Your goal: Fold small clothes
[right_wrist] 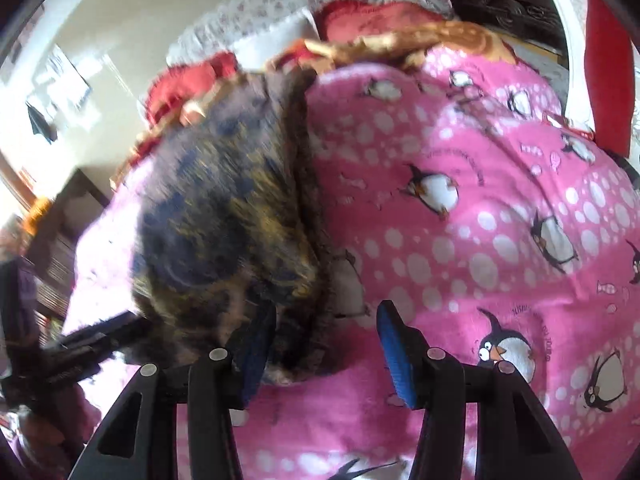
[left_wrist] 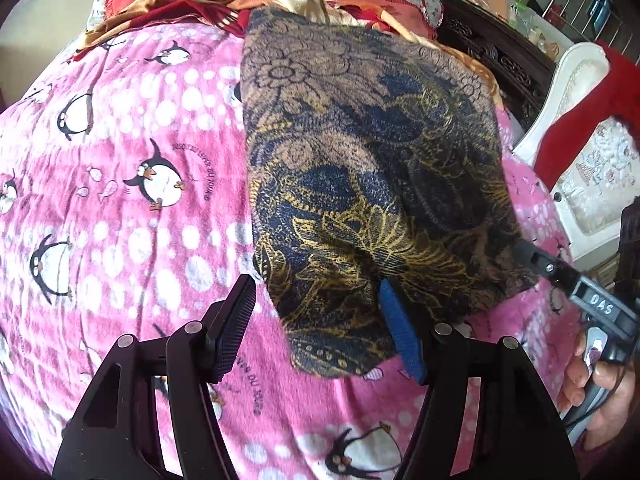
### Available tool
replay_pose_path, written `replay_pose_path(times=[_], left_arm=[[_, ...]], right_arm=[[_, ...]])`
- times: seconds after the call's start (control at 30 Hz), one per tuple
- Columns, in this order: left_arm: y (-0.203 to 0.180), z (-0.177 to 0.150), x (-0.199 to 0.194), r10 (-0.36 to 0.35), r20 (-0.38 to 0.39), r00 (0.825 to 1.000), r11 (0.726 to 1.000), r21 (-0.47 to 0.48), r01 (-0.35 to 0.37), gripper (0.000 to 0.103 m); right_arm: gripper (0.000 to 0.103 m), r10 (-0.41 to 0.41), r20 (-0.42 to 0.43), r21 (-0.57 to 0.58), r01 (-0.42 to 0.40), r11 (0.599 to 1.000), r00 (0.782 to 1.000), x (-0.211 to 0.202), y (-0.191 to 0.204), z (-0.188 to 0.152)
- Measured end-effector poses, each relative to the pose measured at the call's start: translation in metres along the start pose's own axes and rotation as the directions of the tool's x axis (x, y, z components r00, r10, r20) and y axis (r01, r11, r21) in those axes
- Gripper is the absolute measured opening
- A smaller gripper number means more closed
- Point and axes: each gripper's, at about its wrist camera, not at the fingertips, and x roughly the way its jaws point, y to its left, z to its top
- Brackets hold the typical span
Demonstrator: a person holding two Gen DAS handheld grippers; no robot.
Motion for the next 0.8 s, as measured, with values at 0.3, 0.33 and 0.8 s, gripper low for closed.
replay_pose_path(times=[0.3, 0.33, 0.8], left_arm=[[0.024, 0.014, -0.017, -0.079, 0.066, 0.995, 0.991, -0.106, 0.086, 0.071], [0.025, 0.018, -0.016, -0.086, 0.068, 0.994, 0.990, -0.106, 0.093, 0.071], [0.037, 0.065, 0.048, -0.255, 0.049, 0.966, 0.939, -0.226, 0.259, 0.083]], right_arm=[[0.077, 0.079, 0.058, -0.031, -0.078, 0.997, 0.995, 0.012, 0.012, 0.040], [0.077, 0.083, 0.054, -0.037, -0.081, 0.996, 0.995, 0.019, 0.012, 0.045], [0.087, 0.304, -0.011, -0.077, -0.304, 0.950, 0.953, 0.087, 0.005, 0.097]])
